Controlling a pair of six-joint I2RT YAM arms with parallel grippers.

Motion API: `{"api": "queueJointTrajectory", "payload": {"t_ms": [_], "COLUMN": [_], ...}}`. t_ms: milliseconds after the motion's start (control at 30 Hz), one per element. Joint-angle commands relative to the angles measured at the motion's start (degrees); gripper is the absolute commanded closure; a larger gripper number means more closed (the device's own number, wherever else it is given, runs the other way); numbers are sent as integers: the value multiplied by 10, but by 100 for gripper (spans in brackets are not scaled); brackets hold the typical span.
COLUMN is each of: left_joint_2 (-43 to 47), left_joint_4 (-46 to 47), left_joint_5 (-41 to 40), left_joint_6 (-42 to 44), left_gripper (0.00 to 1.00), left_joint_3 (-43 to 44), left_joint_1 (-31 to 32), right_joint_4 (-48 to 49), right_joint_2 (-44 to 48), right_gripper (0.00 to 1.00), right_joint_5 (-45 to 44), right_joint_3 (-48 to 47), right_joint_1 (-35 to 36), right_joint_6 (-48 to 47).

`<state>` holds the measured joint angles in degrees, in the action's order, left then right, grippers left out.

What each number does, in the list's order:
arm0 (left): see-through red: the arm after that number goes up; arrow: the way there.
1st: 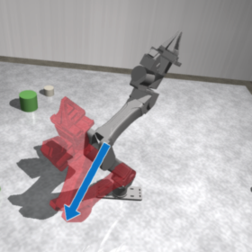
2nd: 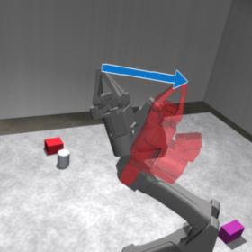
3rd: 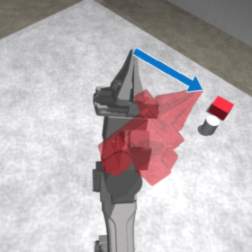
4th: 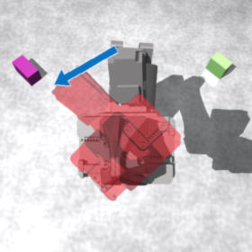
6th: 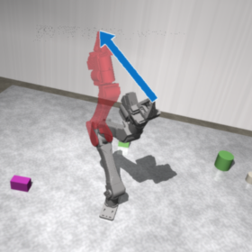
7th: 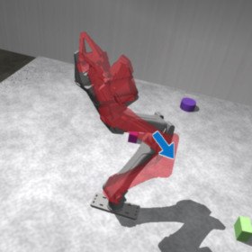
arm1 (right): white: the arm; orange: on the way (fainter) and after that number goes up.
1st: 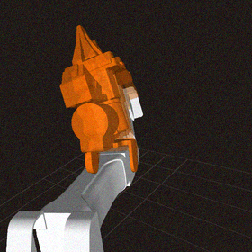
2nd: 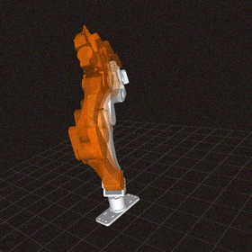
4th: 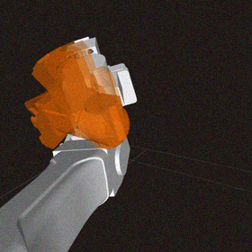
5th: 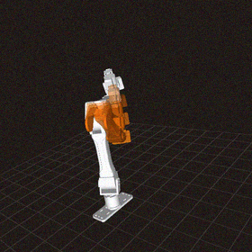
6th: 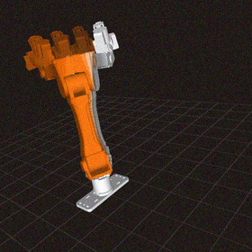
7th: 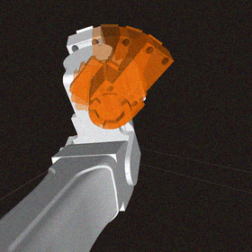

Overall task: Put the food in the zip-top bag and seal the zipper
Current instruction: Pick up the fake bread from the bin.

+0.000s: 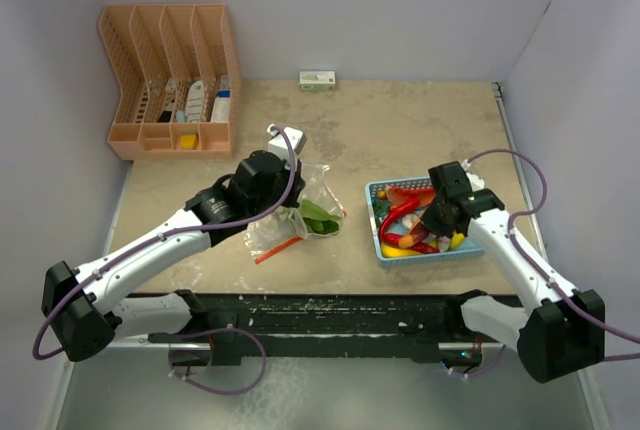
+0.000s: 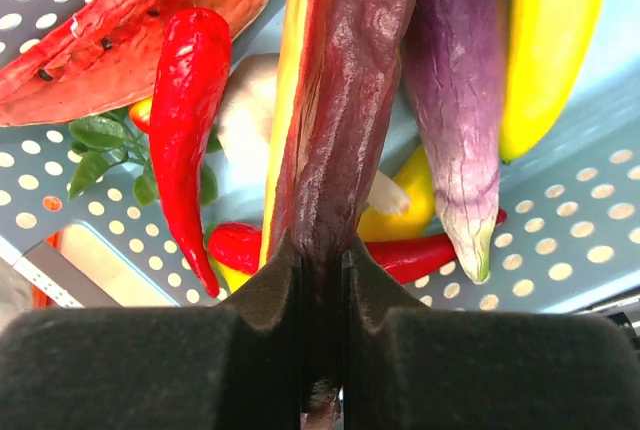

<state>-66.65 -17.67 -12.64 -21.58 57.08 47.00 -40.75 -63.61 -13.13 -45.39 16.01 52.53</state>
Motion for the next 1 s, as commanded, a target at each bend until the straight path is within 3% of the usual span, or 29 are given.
{"api": "queueJointTrajectory", "payload": {"t_ms": [0, 300, 500, 700, 967], "left_joint_2": [14, 16, 13, 8, -24], "left_joint_4": [13, 6, 0, -8, 5], "left_joint_5": [-10, -16, -17, -27, -55], "left_joint_6": [-7, -9, -10, -4, 16], "left_gripper": [100, 100, 100, 100, 100], "left_joint_3": [9, 11, 19, 28, 58], "left_joint_1": [0, 0, 0, 0, 0], "right_joint_4": [-52, -64, 26, 75, 23], "right_joint_2": [36, 123, 147, 169, 225], "right_gripper": [98, 100, 100, 100, 100], "right_joint_5": [-43, -9, 229, 457, 535], "right_joint_3": [-41, -153, -183, -155, -166], "right_joint_1": [-2, -2, -1, 9, 51], "right_joint_6": [-8, -119, -231, -269, -266]}}
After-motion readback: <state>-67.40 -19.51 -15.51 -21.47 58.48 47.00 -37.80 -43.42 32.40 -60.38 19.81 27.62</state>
